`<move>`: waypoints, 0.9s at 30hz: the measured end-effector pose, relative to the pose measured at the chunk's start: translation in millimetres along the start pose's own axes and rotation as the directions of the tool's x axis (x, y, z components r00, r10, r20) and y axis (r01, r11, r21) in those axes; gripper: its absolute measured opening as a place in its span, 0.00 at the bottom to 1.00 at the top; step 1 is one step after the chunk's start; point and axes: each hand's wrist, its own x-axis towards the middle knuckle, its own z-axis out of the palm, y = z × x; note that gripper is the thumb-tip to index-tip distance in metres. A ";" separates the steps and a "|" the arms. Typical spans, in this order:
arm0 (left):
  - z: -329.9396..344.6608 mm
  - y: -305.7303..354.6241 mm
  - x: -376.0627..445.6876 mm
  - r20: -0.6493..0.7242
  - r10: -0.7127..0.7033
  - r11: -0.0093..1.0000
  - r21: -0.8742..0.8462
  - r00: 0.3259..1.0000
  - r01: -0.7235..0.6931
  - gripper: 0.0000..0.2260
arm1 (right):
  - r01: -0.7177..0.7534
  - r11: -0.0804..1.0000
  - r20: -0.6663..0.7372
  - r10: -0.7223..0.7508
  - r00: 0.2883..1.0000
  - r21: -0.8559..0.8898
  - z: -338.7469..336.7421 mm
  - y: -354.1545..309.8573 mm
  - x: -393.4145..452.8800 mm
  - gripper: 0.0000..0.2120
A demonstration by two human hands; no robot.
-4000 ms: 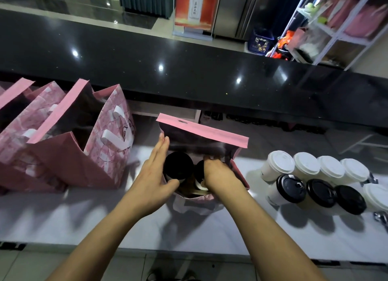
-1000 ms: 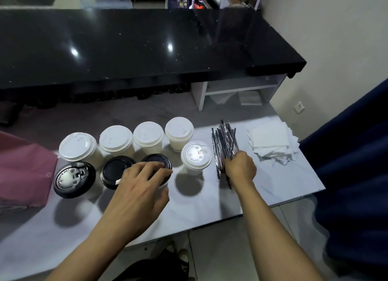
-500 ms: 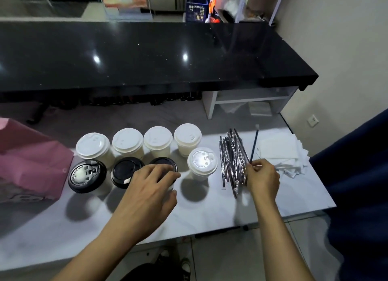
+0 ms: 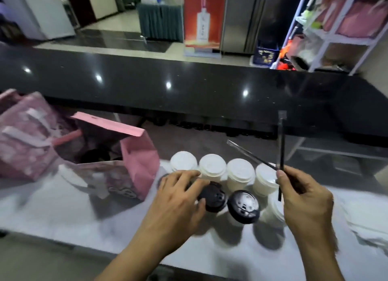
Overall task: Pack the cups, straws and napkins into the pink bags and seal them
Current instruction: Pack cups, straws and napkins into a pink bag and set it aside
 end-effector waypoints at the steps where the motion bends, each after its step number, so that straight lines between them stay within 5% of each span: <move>1: -7.6 -13.5 -4.2 -0.021 -0.007 1.000 0.000 1.000 0.007 0.16 | 0.004 1.000 0.014 -0.004 1.000 0.031 13.7 -16.9 -4.6 0.07; 8: -65.4 -133.1 -32.4 -0.136 -0.097 0.995 0.001 0.986 0.098 0.17 | 0.013 0.991 0.302 -0.053 0.952 0.131 123.2 -108.7 -54.5 0.08; 14: -100.1 -249.2 -45.6 -0.249 -0.224 0.969 0.049 0.942 0.243 0.18 | 0.263 0.965 0.440 -0.247 0.863 0.026 211.6 -160.7 -92.7 0.09; 19: -100.1 -314.1 -39.8 -0.158 -0.353 0.928 0.066 0.922 0.367 0.15 | 0.588 0.771 0.563 -0.380 0.734 -0.247 272.0 -180.5 -106.7 0.06; 24: -95.3 -329.7 -35.7 0.052 -0.437 0.894 -0.086 0.898 0.440 0.30 | 0.732 0.474 0.755 -0.189 0.628 -0.490 349.8 -197.1 -112.7 0.06; 27: -92.6 -331.3 -39.2 0.087 -0.432 0.874 -0.205 0.898 0.441 0.33 | 0.752 0.408 0.791 -0.109 0.603 -0.517 388.5 -194.2 -107.7 0.08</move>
